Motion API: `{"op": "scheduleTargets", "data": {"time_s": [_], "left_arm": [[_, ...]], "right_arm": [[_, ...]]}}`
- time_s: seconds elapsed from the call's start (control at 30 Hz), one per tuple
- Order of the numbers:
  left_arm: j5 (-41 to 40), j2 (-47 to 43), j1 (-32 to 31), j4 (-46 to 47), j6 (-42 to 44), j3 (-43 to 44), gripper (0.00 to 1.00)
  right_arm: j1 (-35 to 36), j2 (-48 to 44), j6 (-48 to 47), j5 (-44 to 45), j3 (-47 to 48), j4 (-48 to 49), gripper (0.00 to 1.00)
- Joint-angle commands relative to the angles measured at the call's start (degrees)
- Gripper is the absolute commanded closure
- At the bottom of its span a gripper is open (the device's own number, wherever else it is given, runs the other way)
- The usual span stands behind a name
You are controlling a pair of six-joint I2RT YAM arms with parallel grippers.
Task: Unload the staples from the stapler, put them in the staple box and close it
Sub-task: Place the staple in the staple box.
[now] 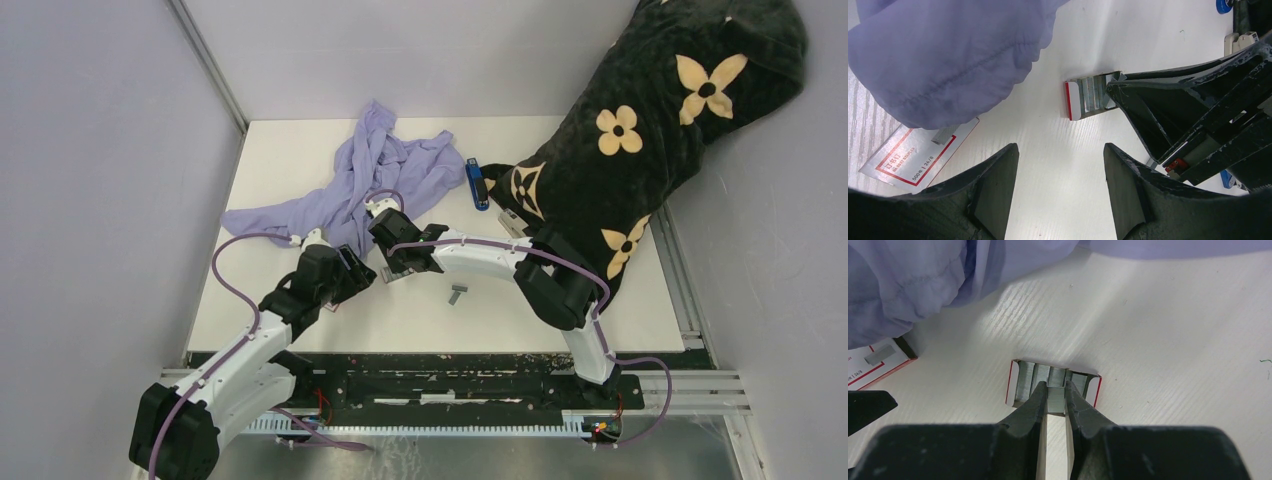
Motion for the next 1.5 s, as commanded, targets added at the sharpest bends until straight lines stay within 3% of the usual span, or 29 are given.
{"op": "scheduleTargets", "data": {"time_s": [0.0,1.47], "left_arm": [[-0.2,-0.9,0.2,2.0,-1.9,0.2,0.3],[-0.4,-0.9,0.1,1.8,-1.6,0.4,0.3]], "right_arm": [[0.1,-0.7,0.5,0.3,-0.2,1.8,0.89],[0.2,0.1,1.1,0.0,-1.2,1.2,0.89]]}}
